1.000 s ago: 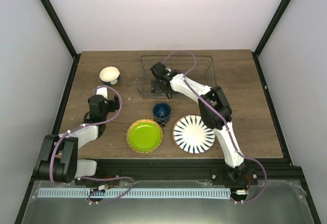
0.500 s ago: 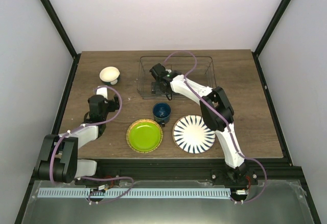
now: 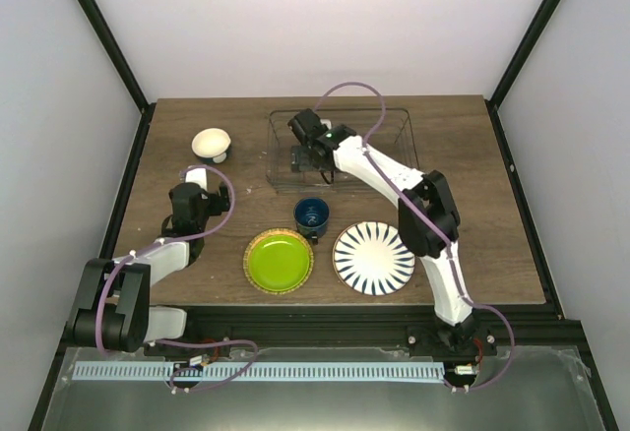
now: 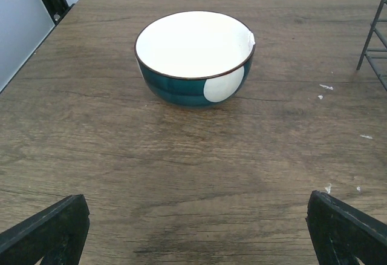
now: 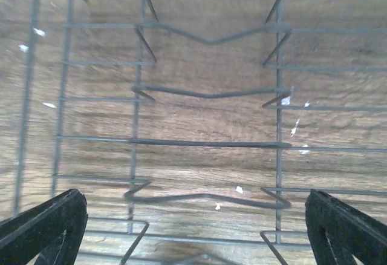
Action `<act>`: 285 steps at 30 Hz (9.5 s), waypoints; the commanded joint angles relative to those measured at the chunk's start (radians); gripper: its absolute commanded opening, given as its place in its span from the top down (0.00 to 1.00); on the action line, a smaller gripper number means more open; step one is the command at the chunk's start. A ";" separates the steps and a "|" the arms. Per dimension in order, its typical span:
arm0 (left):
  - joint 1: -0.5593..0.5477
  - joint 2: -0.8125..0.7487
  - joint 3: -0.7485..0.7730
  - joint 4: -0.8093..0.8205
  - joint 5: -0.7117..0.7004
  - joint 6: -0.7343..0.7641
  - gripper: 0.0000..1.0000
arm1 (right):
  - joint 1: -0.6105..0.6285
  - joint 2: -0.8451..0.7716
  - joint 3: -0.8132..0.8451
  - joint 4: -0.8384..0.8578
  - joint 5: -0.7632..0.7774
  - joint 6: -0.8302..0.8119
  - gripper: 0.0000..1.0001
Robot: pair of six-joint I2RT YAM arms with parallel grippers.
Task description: Load the mixed dishes into the dish rack
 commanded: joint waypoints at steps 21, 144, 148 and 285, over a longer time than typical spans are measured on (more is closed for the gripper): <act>-0.008 -0.210 0.233 -0.443 -0.195 -0.100 0.00 | 0.084 -0.597 -0.490 0.177 0.129 -0.099 0.00; -0.069 -0.478 0.262 -0.802 0.589 -0.377 1.00 | 0.016 -0.943 -1.142 0.952 -0.947 -0.238 0.00; -0.156 -0.487 0.246 -0.797 0.518 -0.393 1.00 | 0.028 -0.898 -1.129 0.983 -0.970 -0.215 0.00; -0.490 -0.509 0.141 -0.804 0.115 -0.425 0.00 | -0.197 -0.127 -0.354 0.552 0.617 -0.947 0.82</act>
